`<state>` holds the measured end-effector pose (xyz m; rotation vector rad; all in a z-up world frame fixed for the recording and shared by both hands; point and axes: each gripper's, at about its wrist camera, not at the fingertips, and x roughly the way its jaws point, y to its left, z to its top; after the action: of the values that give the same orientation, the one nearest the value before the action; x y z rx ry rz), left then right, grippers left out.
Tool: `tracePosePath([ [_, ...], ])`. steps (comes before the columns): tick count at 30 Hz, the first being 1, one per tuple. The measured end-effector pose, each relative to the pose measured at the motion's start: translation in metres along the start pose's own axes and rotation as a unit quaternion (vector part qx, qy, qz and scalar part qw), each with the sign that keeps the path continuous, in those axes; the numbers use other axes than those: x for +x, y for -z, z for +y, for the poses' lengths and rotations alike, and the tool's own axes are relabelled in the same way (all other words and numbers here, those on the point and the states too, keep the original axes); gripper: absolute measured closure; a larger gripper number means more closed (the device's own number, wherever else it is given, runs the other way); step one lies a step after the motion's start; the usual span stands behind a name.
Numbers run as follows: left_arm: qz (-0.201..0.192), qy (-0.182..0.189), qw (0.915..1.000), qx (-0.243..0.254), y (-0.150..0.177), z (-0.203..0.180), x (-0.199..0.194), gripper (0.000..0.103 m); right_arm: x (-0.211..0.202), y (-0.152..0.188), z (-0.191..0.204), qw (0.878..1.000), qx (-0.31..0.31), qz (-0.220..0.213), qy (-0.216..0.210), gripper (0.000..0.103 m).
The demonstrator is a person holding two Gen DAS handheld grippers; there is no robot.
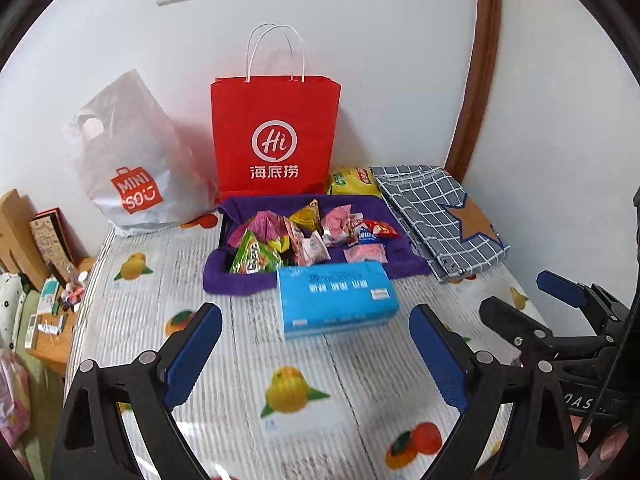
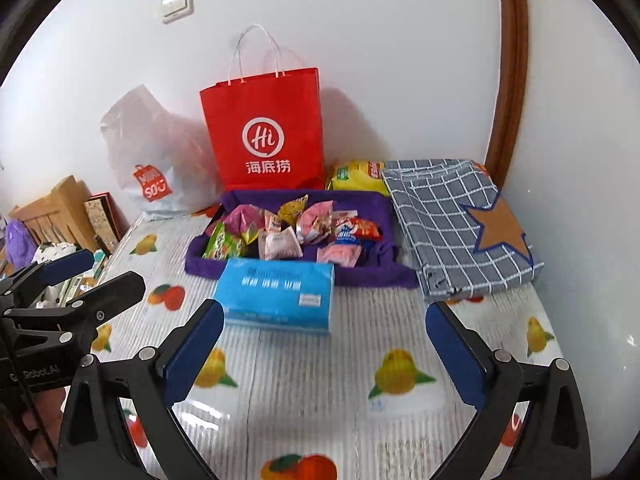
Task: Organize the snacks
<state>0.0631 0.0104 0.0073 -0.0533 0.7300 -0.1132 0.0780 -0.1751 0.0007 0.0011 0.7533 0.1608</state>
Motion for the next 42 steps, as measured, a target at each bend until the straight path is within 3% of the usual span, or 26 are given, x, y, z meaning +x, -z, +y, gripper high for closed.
tracePosePath([
  [4, 0.0, -0.02, 0.9998, 0.002, 0.013, -0.007, -0.011, 0.008, -0.02, 0.014, -0.006, 1.0, 0.002, -0.006, 0.01, 0.003],
  [14, -0.007, -0.028, 0.9996, -0.001, 0.022, -0.014, -0.024, 0.008, -0.044, 0.024, -0.018, 0.999, 0.004, -0.028, 0.019, 0.003],
  [42, -0.006, -0.022, 0.9997, -0.004, 0.022, -0.02, -0.027, 0.008, -0.051, 0.029, -0.014, 0.999, 0.003, -0.036, 0.016, 0.003],
])
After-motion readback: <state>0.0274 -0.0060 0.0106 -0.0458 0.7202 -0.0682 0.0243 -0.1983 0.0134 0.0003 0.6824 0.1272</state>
